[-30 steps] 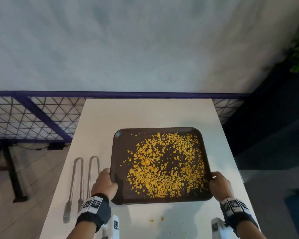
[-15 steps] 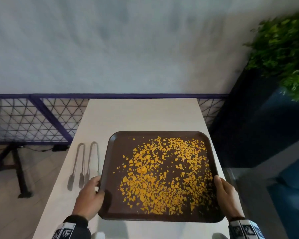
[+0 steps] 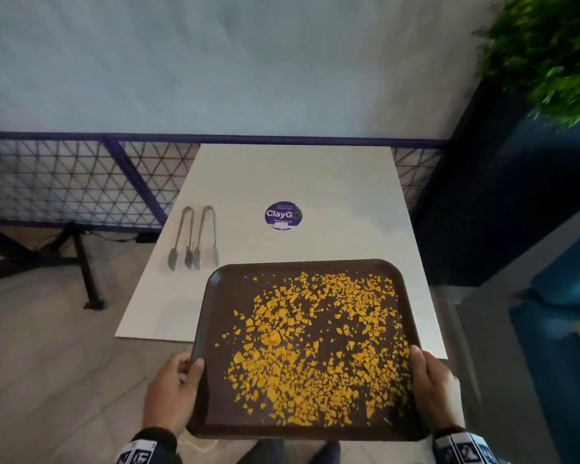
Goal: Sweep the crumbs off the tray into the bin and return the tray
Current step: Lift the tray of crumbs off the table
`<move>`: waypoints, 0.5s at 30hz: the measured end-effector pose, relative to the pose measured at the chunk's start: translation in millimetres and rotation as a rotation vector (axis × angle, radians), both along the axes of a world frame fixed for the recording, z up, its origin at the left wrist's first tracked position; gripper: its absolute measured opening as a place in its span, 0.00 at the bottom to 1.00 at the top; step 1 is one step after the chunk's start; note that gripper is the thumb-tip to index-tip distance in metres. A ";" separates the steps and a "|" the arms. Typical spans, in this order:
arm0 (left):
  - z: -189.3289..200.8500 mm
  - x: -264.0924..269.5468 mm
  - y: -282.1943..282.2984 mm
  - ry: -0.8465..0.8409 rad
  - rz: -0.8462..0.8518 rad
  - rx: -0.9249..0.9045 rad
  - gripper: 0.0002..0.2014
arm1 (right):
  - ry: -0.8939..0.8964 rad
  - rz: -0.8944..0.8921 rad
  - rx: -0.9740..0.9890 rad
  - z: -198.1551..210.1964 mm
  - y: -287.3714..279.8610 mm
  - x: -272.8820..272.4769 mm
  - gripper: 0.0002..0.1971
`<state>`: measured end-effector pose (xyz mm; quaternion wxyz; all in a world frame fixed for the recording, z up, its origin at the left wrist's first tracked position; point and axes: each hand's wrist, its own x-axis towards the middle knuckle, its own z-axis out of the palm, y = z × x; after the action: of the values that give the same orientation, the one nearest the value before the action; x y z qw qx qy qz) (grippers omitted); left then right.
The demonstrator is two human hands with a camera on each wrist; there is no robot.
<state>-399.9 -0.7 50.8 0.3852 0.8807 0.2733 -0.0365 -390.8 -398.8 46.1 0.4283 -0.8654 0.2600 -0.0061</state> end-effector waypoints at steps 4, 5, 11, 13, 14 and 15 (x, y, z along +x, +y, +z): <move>-14.9 -35.6 17.5 0.030 -0.001 0.034 0.10 | 0.038 0.055 0.016 3.6 18.9 -33.2 0.21; -18.7 -43.9 23.2 0.047 -0.011 0.043 0.10 | 0.058 0.065 0.035 3.7 24.9 -40.6 0.20; -34.2 -88.7 69.0 0.096 -0.007 0.019 0.07 | 0.109 0.170 0.156 10.8 73.5 -81.5 0.13; -39.7 -102.7 86.4 0.120 -0.001 -0.003 0.04 | 0.162 0.187 0.164 5.8 89.1 -94.5 0.10; -43.8 -111.1 98.1 0.132 -0.002 -0.011 0.04 | 0.179 0.192 0.157 0.2 97.9 -102.3 0.10; -49.5 -119.5 110.4 0.140 -0.005 -0.016 0.04 | 0.195 0.175 0.160 -7.4 107.3 -110.0 0.09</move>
<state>-519.3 109.7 1.3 0.3721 0.8735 0.2970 -0.1013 -500.8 -291.5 38.7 0.4676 -0.8443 0.2235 0.1364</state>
